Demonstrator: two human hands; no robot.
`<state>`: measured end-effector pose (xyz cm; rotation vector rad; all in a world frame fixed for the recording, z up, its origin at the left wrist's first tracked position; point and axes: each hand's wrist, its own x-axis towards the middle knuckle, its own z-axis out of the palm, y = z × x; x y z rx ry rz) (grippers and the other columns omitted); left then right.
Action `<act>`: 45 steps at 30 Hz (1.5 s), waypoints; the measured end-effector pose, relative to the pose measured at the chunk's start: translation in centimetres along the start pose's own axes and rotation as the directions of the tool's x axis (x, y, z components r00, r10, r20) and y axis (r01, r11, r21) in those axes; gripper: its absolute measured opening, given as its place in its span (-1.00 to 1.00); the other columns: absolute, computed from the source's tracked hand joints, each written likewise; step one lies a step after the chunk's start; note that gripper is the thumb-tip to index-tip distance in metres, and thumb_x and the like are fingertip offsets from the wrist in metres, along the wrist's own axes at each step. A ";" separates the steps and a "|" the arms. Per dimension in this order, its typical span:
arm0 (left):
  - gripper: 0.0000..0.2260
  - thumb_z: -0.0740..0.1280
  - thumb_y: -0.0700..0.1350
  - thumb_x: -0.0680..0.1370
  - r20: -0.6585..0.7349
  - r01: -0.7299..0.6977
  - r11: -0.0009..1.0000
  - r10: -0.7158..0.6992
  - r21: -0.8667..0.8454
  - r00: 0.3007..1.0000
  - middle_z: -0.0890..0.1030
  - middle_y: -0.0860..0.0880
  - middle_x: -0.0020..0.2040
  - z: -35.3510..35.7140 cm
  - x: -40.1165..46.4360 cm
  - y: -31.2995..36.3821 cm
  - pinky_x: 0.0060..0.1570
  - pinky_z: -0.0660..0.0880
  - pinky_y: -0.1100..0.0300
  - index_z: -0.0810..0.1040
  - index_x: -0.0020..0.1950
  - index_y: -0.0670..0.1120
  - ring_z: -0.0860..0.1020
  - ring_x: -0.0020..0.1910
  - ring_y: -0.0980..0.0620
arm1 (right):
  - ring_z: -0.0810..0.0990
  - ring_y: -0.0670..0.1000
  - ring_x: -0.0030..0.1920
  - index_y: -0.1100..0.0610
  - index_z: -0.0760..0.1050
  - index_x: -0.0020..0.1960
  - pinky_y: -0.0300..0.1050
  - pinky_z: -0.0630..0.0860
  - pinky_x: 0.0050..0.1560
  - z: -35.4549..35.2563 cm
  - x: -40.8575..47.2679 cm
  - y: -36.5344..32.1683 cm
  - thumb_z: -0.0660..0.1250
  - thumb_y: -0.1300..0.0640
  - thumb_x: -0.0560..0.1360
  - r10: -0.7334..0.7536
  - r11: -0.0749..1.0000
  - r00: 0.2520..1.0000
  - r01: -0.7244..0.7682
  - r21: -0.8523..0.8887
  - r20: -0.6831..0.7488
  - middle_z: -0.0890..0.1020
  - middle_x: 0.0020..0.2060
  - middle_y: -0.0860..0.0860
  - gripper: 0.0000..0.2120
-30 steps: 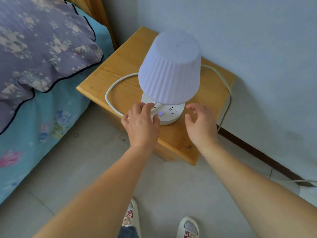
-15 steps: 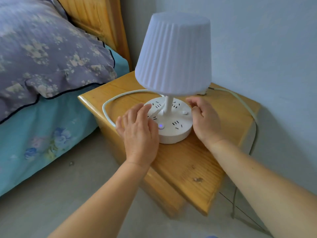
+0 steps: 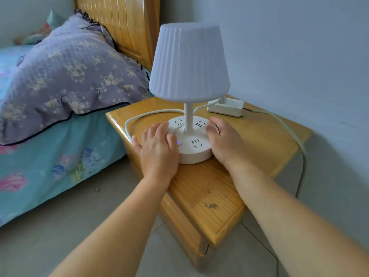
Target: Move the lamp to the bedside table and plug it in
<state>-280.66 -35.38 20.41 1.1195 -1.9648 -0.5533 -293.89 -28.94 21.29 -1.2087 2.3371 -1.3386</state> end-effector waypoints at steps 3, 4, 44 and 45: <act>-0.57 -0.05 -0.02 0.46 -0.004 -0.002 1.000 0.002 0.006 1.000 0.47 -0.02 0.27 0.2 0.0 -0.3 0.42 -0.08 -0.14 0.43 0.23 -0.02 0.29 0.31 -0.01 | 0.34 0.02 0.34 0.03 0.31 0.36 -0.01 0.28 0.31 0.0 0.1 0.3 0.13 -0.03 0.52 0.023 1.000 1.000 -0.023 0.016 0.004 0.42 0.35 -0.01 -0.58; -0.57 -0.05 -0.02 0.47 -0.007 -0.005 1.000 0.005 0.005 1.000 0.47 -0.02 0.27 0.3 0.0 -0.4 0.43 -0.08 -0.14 0.43 0.23 -0.01 0.29 0.31 -0.01 | 0.34 0.01 0.34 0.02 0.31 0.36 -0.01 0.29 0.32 0.0 0.1 0.3 0.13 -0.02 0.52 0.028 0.999 1.000 -0.028 0.027 0.007 0.41 0.35 -0.02 -0.58; -0.64 -0.01 -0.06 0.49 0.002 -0.001 1.000 0.001 0.012 1.000 0.49 -0.01 0.20 0.3 0.1 -0.4 0.41 -0.05 -0.18 0.41 0.22 0.01 0.30 0.28 -0.02 | 0.41 -0.08 0.07 0.02 0.46 0.21 -0.05 0.33 0.10 0.3 0.6 0.3 0.02 -0.06 0.55 0.083 0.982 0.996 -0.076 0.171 -0.034 0.53 0.05 -0.07 -0.64; -0.66 0.01 -0.07 0.50 -0.007 -0.004 1.000 0.004 0.014 1.000 0.49 -0.01 0.20 0.3 0.1 -0.6 0.41 -0.05 -0.18 0.41 0.22 0.01 0.30 0.28 -0.02 | 0.40 -0.09 0.06 0.02 0.46 0.22 -0.06 0.32 0.08 0.3 0.6 0.3 0.02 -0.06 0.55 0.088 0.982 0.995 -0.080 0.170 -0.043 0.54 0.08 -0.06 -0.63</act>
